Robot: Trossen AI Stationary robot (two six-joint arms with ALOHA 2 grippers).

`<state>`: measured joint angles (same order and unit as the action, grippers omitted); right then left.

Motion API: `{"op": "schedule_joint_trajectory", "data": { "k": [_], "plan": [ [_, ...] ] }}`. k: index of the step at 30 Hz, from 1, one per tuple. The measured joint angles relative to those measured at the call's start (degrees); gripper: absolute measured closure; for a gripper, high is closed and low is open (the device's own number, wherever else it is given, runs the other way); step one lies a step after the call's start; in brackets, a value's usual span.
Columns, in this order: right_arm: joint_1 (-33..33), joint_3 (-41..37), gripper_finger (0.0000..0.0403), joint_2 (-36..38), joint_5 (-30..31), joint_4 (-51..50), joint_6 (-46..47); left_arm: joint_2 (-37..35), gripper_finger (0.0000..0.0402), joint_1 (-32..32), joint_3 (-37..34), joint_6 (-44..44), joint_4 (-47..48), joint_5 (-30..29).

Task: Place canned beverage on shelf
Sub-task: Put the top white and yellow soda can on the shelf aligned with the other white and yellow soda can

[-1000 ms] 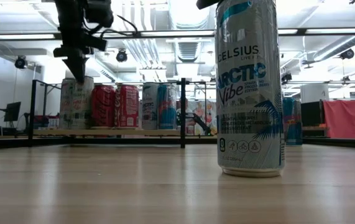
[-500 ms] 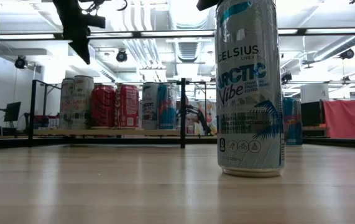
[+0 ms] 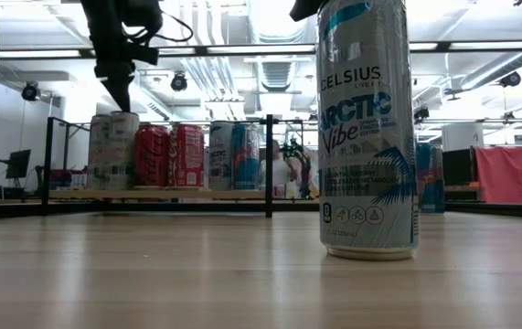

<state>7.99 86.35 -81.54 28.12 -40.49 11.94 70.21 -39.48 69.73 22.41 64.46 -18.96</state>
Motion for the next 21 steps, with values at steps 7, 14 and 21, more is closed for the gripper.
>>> {"op": "schedule_joint_trajectory", "data": {
  "k": [7, 14, 21],
  "plan": [
    [0.00, -0.35, 0.0374, 0.00, 0.00, 0.00, 0.00, 1.08, 0.0401, 0.02, 0.11, 0.53, -1.30, -0.20],
    [0.00, -0.68, 0.0374, 0.00, 0.00, -0.02, 0.00, 0.08, 0.0402, 0.00, 0.48, 0.83, -0.44, 0.28],
    [0.00, -0.70, 0.0374, 0.00, 0.00, -0.04, -0.02, -1.24, 0.0402, 0.00, 1.74, 1.15, 5.07, 1.20]
  ]
}}
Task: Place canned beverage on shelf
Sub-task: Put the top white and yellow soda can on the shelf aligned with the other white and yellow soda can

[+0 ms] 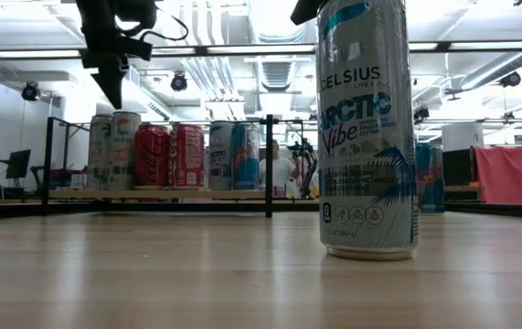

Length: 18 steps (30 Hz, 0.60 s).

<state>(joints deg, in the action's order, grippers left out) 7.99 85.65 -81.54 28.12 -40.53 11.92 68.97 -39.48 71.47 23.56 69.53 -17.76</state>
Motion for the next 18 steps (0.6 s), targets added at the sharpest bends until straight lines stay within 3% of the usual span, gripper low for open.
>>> {"op": "schedule_joint_trajectory", "data": {
  "k": [6, 18],
  "plan": [
    [0.00, -0.41, 0.0374, 0.00, 0.00, 0.04, -0.07, 0.16, 0.0402, 0.04, -0.90, 1.05, 0.99, 8.68],
    [0.00, -1.33, 0.0374, 0.00, 0.00, 0.03, -0.17, 2.80, 0.0402, 0.00, -1.15, 1.07, 0.32, 4.93]
  ]
}}
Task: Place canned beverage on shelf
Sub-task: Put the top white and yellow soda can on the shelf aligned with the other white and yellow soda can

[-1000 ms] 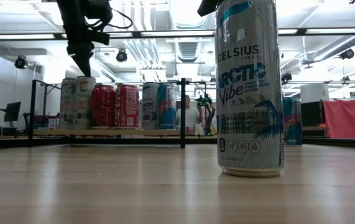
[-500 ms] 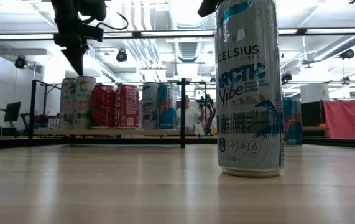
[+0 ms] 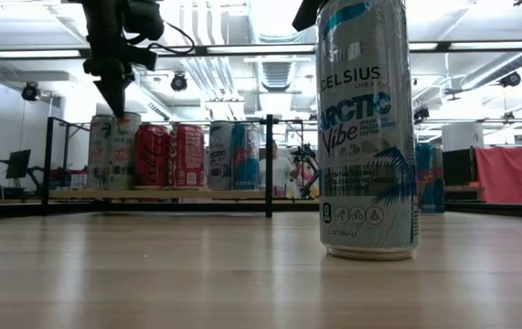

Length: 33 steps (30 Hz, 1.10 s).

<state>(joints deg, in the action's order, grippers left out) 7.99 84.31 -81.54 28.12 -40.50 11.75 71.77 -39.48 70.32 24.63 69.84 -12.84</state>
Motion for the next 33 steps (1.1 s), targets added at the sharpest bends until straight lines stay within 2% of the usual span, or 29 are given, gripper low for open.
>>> {"op": "schedule_joint_trajectory", "data": {
  "k": [4, 9, 18, 33],
  "plan": [
    [0.00, 0.00, 0.0374, 0.00, 0.00, 0.00, -0.02, 1.41, 0.0402, -0.01, 0.00, 0.00, -0.09, -0.45],
    [0.00, 0.00, 0.0374, 0.00, 0.00, 0.00, -0.06, 2.81, 0.0402, -0.01, 0.00, 0.03, -0.45, -4.16],
    [0.00, 0.00, 0.0374, 0.00, 0.02, 0.01, -0.44, 3.90, 0.0402, 0.00, 0.04, 0.64, -2.01, -4.64],
    [-0.04, -0.02, 0.0374, 0.00, 0.02, 0.03, -1.36, -2.61, 0.0402, -0.07, 1.27, 1.79, -3.60, -4.69]
  ]
}}
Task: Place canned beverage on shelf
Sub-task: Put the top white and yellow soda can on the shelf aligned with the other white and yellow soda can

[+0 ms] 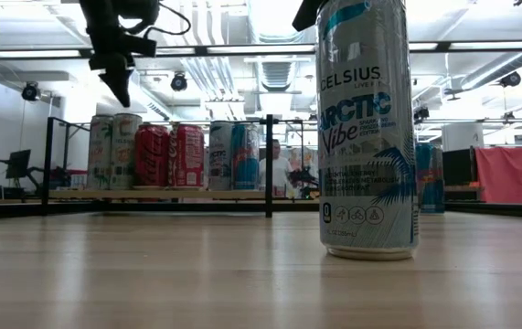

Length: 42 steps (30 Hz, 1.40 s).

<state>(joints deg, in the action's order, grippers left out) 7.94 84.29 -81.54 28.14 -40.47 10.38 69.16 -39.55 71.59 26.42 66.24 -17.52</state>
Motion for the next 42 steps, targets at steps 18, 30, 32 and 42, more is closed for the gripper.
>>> {"op": "schedule_joint_trajectory", "data": {
  "k": [18, 30, 32, 42],
  "plan": [
    [0.02, 0.00, 0.0374, 0.00, 0.00, 0.00, -0.58, 3.18, 0.0402, -1.25, -0.15, 0.57, -1.32, -0.13],
    [0.02, -0.02, 0.0374, 0.00, 0.00, 0.02, -0.56, 3.17, 0.0402, -1.25, -0.37, 1.17, -2.25, -0.11],
    [0.02, -0.02, 0.0374, 0.00, 0.00, 0.01, -0.54, 3.17, 0.0402, -1.25, -0.37, 1.19, -2.27, -0.19],
    [0.02, -0.02, 0.0374, 0.00, 0.00, 0.02, -0.54, 3.13, 0.0402, -1.22, -0.39, 1.39, -2.36, -2.75]
  ]
}}
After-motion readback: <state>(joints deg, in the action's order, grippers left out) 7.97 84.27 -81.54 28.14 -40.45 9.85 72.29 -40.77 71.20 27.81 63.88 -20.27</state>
